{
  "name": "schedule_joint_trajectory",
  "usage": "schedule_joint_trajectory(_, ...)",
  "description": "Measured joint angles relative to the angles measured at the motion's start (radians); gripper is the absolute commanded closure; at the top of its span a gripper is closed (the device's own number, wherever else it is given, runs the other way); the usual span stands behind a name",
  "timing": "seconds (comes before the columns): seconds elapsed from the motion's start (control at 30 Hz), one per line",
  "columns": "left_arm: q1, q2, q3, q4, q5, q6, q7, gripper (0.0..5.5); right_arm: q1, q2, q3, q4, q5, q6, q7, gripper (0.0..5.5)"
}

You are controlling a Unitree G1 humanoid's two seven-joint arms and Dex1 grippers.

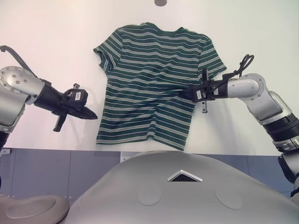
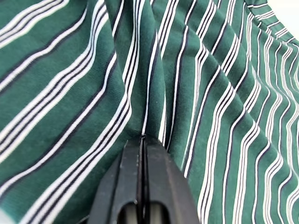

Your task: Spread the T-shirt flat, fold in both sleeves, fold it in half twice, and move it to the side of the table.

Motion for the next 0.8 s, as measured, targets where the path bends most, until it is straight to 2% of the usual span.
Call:
schedule_joint_trajectory(0.1,-0.038,-0.067,0.0,-0.038,-0.021,0.054,0.032,5.47,0.0,-0.005,-0.001,0.0,-0.001,0.006,0.001,5.5)
schedule_joint_trajectory(0.2,-0.185,-0.236,0.019,0.027,-0.007,0.122,0.22,5.47,-0.001,-0.036,-0.027,0.001,0.0,0.043,0.013,5.5)
schedule_joint_trajectory(0.3,-0.327,-0.432,0.072,0.245,0.04,0.237,0.506,4.83,-0.012,-0.062,-0.061,0.004,0.001,0.106,0.032,5.5)
schedule_joint_trajectory(0.47,-0.361,-0.518,0.164,0.482,0.063,0.31,0.717,4.02,0.024,-0.05,-0.137,-0.055,0.086,0.277,0.049,5.5)
schedule_joint_trajectory(0.7,-0.441,-0.613,0.274,0.736,0.022,0.357,0.79,4.02,-0.003,0.059,-0.237,-0.13,0.207,0.454,0.021,5.5)
schedule_joint_trajectory(0.8,-0.471,-0.641,0.299,0.799,0.008,0.358,0.787,4.56,-0.007,0.065,-0.237,-0.121,0.198,0.46,0.007,5.5)
